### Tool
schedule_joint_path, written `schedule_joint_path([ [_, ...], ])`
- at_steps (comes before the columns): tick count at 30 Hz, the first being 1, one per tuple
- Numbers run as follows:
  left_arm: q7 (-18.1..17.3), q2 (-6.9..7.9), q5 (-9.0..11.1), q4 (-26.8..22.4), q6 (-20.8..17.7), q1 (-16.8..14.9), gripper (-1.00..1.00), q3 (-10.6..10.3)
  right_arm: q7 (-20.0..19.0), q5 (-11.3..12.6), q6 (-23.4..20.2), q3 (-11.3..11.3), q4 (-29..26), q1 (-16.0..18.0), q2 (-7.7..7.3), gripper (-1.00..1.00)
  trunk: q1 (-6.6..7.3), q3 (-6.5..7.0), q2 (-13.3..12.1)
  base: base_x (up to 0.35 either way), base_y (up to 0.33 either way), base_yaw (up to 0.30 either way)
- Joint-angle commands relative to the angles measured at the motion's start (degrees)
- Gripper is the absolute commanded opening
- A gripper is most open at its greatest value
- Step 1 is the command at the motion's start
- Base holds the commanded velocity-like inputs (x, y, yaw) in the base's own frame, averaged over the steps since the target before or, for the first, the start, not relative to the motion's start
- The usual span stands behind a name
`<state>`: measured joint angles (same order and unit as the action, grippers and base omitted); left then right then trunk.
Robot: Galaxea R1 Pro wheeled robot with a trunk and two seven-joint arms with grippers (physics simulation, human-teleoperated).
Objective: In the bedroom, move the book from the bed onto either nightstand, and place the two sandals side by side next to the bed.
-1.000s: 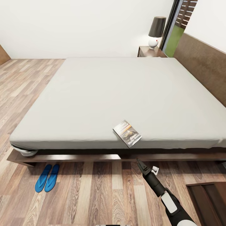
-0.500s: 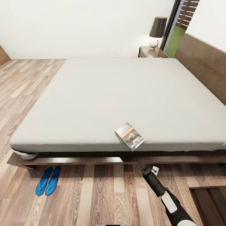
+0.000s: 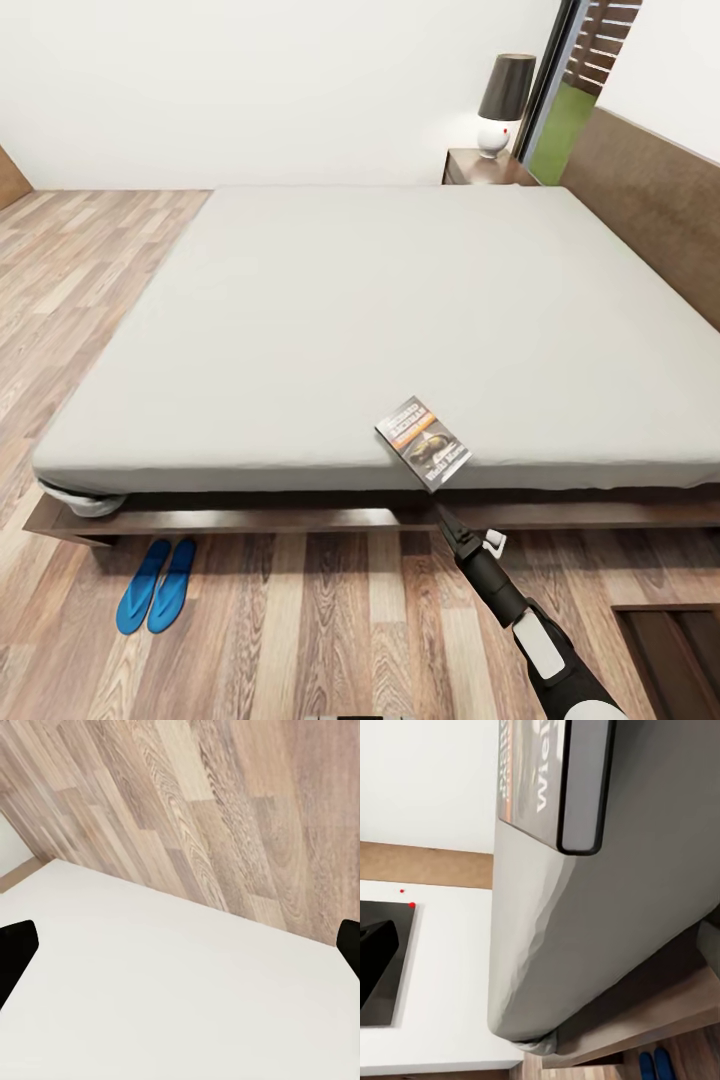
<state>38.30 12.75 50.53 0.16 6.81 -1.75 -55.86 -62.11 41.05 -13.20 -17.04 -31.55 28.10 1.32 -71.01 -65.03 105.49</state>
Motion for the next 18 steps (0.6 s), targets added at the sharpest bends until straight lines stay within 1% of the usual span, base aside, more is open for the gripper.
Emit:
schedule_joint_path([
  [1,0.02,0.00,0.59,0.02,0.31,-0.01,1.00,-0.39,-0.21,0.08,-0.60,-0.27,0.00,0.03,0.04,1.00,0.00,-0.03,0.01,0.017,0.016,0.000],
  [18,0.06,0.00,0.44,0.04,0.35,-0.01,1.00,-0.47,-0.21,0.08,-0.60,-0.30,0.24,0.03,-0.04,1.00,0.00,-0.03,0.01,0.006,0.004,0.000],
])
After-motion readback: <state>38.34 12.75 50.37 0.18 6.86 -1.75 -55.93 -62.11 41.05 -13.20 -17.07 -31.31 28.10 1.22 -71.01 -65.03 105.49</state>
